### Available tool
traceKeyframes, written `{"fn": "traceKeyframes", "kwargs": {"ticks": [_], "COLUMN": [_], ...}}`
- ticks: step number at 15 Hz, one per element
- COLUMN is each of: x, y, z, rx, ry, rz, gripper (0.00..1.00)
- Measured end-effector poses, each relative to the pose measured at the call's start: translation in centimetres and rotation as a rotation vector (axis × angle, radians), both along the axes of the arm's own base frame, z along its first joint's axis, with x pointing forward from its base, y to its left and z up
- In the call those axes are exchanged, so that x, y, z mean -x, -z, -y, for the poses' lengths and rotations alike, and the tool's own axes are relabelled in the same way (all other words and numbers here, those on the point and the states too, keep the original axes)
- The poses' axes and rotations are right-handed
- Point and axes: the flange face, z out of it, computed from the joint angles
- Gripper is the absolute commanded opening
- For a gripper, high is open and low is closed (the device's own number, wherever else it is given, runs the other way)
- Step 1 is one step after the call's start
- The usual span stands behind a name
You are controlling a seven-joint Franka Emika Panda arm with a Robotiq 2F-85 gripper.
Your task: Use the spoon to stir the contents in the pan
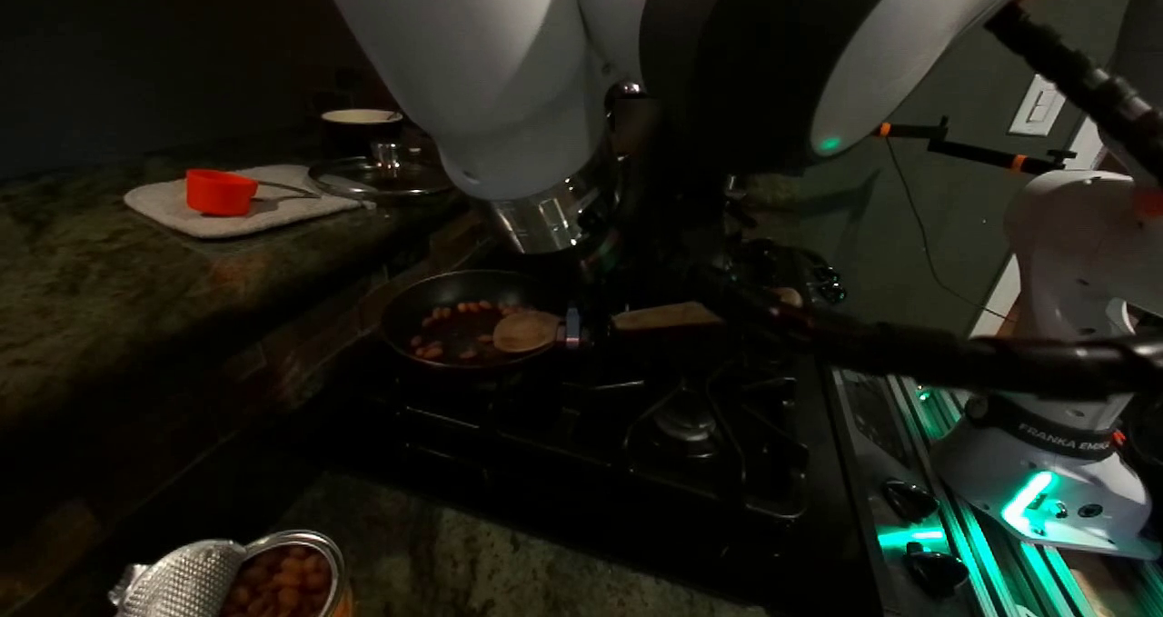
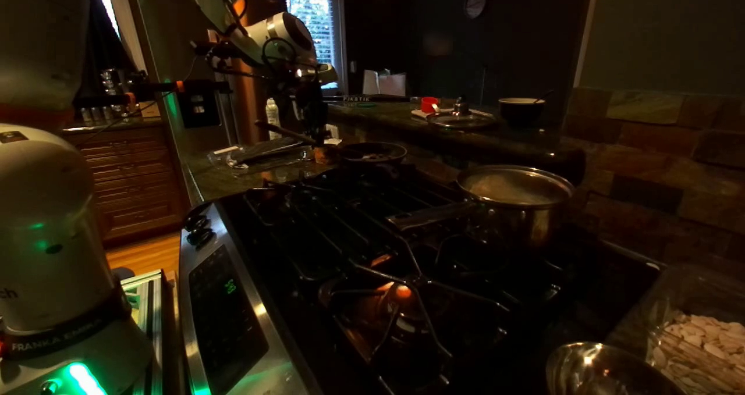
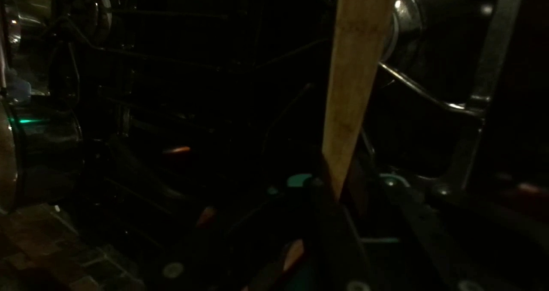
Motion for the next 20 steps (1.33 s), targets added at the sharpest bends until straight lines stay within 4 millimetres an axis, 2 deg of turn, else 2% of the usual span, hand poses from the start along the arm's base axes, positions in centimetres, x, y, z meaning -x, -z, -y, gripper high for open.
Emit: {"fn": "traceKeyframes", "kwargs": {"ticks": [6, 10, 16, 20], "x": [-1.6, -3.1, -5.4, -6.9], "y": [0.4, 1.0, 1.6, 1.6], "z": [-1.4, -1.7, -0.8, 0.4], "rx": [-0.064, -0.097, -0.099, -0.092], "ry": [0.000, 0.046, 0.159, 0.248], "rz": [0.058, 0.113, 0.180, 0.229], "gripper": [0.05, 0.05, 0.05, 0.05]}}
